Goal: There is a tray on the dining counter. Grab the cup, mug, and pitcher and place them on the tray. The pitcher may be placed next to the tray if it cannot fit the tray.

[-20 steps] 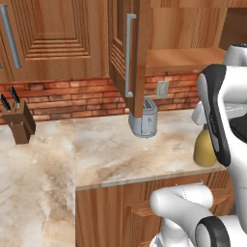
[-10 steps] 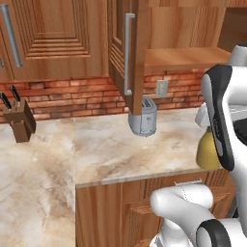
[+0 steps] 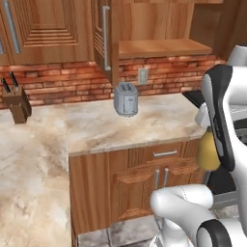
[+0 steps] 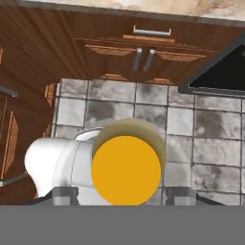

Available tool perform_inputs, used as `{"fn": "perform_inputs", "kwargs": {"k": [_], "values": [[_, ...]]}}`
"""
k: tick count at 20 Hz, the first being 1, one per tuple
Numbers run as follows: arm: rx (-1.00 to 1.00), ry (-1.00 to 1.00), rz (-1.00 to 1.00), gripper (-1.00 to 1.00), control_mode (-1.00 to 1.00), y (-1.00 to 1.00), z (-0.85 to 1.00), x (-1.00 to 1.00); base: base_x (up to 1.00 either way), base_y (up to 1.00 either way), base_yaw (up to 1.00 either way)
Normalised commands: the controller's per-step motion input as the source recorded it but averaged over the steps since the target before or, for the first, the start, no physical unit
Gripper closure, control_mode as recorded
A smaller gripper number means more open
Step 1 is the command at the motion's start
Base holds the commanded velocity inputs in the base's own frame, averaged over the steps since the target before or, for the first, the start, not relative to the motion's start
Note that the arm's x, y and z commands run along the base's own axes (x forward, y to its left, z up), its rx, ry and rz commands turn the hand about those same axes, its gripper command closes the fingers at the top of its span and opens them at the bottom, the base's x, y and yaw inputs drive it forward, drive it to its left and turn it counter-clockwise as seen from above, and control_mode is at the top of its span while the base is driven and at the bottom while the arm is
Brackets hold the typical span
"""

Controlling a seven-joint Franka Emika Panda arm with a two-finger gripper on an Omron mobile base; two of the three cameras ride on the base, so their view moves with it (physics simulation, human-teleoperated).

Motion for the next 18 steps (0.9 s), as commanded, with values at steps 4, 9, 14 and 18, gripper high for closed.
{"fn": "perform_inputs", "kwargs": {"k": [4, 9, 14, 18], "values": [[0.0, 0.0, 0.0, 1.0, 1.0, 0.0, 0.0, 0.0, -0.61, -0.27, -0.35], [0.0, 0.0, 0.0, 1.0, 1.0, 0.0, 0.0, 0.0, -0.46, -0.25, -0.44], [0.0, 0.0, 0.0, 1.0, 1.0, 0.0, 0.0, 0.0, -0.22, -0.22, -0.61], [0.0, 0.0, 0.0, 1.0, 1.0, 0.0, 0.0, 0.0, -0.01, -0.14, -0.75]]}}
